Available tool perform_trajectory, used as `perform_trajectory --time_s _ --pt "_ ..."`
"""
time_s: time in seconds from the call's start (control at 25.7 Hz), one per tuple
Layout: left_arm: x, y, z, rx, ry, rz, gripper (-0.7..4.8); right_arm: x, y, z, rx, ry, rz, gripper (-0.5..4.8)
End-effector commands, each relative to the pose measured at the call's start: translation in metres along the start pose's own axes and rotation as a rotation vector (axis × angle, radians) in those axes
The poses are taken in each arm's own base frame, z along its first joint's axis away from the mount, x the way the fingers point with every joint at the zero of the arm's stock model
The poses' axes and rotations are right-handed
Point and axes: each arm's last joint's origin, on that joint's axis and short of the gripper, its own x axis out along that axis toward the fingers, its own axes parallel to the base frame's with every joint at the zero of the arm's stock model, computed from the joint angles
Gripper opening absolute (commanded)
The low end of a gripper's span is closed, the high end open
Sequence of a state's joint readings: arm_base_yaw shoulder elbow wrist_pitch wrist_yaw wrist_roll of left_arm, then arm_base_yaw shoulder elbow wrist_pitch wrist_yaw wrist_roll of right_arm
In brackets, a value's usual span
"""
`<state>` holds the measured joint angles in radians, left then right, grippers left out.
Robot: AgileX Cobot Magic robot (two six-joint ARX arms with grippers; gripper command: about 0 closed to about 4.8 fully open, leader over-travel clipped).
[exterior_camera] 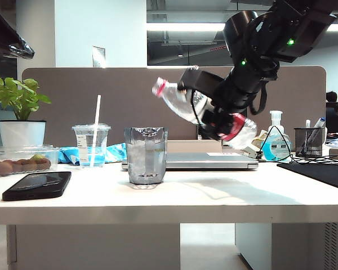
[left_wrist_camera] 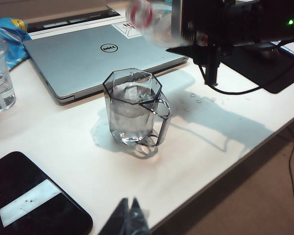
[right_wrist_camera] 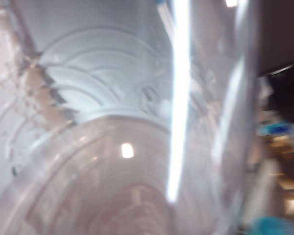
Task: Pick up the mineral water bottle on the table and pour water into the mug until it's half full.
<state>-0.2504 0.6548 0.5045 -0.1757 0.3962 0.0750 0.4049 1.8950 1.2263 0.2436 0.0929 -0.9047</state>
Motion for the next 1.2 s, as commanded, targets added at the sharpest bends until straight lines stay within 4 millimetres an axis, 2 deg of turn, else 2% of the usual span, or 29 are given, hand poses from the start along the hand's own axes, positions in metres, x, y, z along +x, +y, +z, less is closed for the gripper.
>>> perform_trajectory --time_s 0.04,0.27,0.31,0.43,0.5,0.74,0.78,0.82,0.89,0.93,1.05,1.2 --pt "-0.001 0.0 0.003 0.012 -0.019 0.003 -0.05 -0.004 -0.004 0.007 0.353 -0.097 0.047 2.19" --pt "-0.001 0.0 0.003 0.012 -0.019 0.003 -0.05 -0.01 0.016 -0.008 0.617 -0.282 -0.019 2.14" --pt "-0.001 0.0 0.003 0.012 -0.019 0.003 -0.05 -0.015 0.025 -0.016 0.701 -0.335 -0.036 2.14" --pt "-0.001 0.0 0.003 0.012 -0.02 0.003 -0.05 -0.019 0.039 -0.028 0.781 -0.395 -0.064 2.14" --pt "-0.001 0.0 0.003 0.015 -0.02 0.003 -0.05 -0.017 0.055 -0.04 0.864 -0.446 -0.073 2.15" --pt "-0.001 0.0 0.003 0.038 -0.018 0.003 -0.05 -0.006 0.071 -0.052 0.927 -0.43 -0.048 2.16" --pt "-0.001 0.0 0.003 0.037 -0.018 0.003 -0.05 -0.006 0.072 -0.052 0.927 -0.421 -0.045 2.43" --pt "-0.001 0.0 0.003 0.037 -0.019 0.003 -0.05 -0.006 0.072 -0.052 0.926 -0.422 -0.045 2.95" --pt "-0.001 0.0 0.004 0.039 -0.022 0.004 -0.05 -0.006 0.071 -0.052 0.926 -0.424 -0.046 4.47" --pt "-0.001 0.0 0.005 0.045 -0.036 0.005 -0.05 -0.006 0.072 -0.052 0.926 -0.421 -0.044 4.79" --pt "-0.003 0.0 0.012 0.072 -0.102 0.017 -0.05 -0.009 0.073 -0.053 0.926 -0.418 -0.041 4.79" --pt "-0.018 -0.002 0.017 0.091 -0.167 0.146 -0.05 -0.032 0.075 -0.059 0.895 -0.393 -0.059 4.79"
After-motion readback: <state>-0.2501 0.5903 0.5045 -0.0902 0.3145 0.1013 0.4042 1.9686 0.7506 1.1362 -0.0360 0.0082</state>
